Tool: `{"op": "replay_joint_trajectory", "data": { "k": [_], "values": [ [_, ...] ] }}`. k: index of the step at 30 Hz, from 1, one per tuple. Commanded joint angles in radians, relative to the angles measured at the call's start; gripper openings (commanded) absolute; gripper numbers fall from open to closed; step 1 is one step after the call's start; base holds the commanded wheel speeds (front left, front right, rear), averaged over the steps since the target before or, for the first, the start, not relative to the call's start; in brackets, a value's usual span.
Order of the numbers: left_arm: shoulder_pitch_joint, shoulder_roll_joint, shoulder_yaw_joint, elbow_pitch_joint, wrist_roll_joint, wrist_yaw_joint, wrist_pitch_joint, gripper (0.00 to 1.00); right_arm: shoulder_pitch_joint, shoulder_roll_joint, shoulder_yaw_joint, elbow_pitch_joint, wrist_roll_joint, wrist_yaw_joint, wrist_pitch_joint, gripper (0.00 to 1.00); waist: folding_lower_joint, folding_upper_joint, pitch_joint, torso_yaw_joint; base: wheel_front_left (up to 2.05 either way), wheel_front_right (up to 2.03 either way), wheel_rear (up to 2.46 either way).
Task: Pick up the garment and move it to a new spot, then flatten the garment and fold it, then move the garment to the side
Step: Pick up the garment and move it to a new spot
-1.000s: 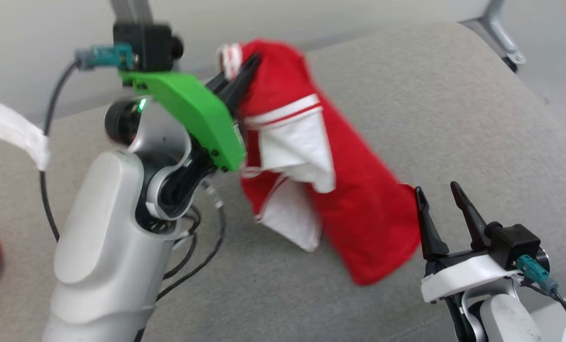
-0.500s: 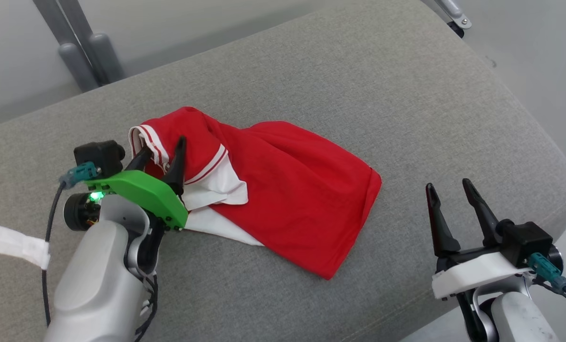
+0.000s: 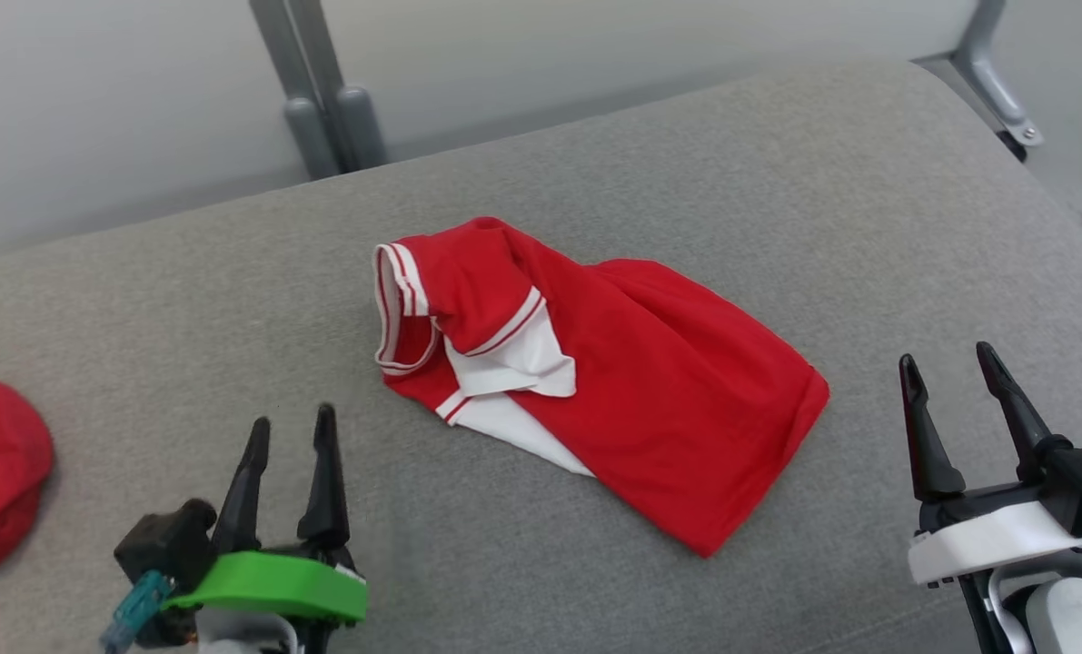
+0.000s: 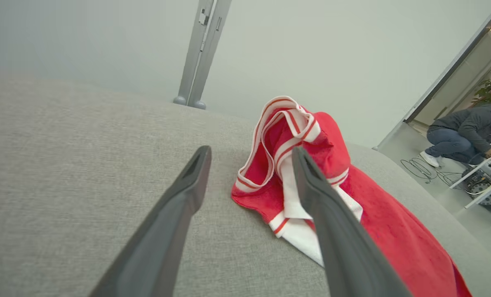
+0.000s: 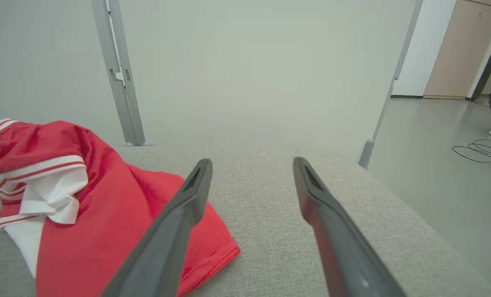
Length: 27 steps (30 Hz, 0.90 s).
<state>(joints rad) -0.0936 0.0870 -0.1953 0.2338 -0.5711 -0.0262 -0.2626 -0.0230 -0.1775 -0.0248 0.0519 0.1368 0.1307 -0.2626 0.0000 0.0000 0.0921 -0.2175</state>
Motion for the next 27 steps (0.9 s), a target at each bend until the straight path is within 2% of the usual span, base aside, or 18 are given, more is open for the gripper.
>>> {"op": "replay_joint_trajectory", "data": {
  "k": [1,7,13,27],
  "values": [
    [0.058,0.004,0.029,-0.036,0.052,-0.008,-0.002,1.0,0.02,-0.008,-0.006,-0.011,-0.006,0.0,-0.003,1.0,0.0,0.0,-0.081,0.145,0.0,0.0,0.0],
    [0.215,-0.027,0.136,-0.095,0.177,-0.05,-0.002,1.0,0.063,-0.021,-0.036,-0.014,-0.009,0.0,-0.003,1.0,0.0,0.0,-0.101,0.236,0.0,0.0,0.0],
    [0.297,-0.035,0.199,-0.128,0.263,-0.082,-0.002,1.0,0.122,-0.005,-0.065,0.008,-0.017,0.0,-0.003,1.0,0.0,0.0,-0.124,0.29,0.0,0.0,0.0],
    [0.29,-0.036,0.223,-0.155,0.277,-0.102,-0.002,1.0,0.154,0.045,-0.052,0.071,-0.044,0.0,-0.003,1.0,0.0,0.0,-0.129,0.298,0.0,0.0,0.0]
  ]
}}
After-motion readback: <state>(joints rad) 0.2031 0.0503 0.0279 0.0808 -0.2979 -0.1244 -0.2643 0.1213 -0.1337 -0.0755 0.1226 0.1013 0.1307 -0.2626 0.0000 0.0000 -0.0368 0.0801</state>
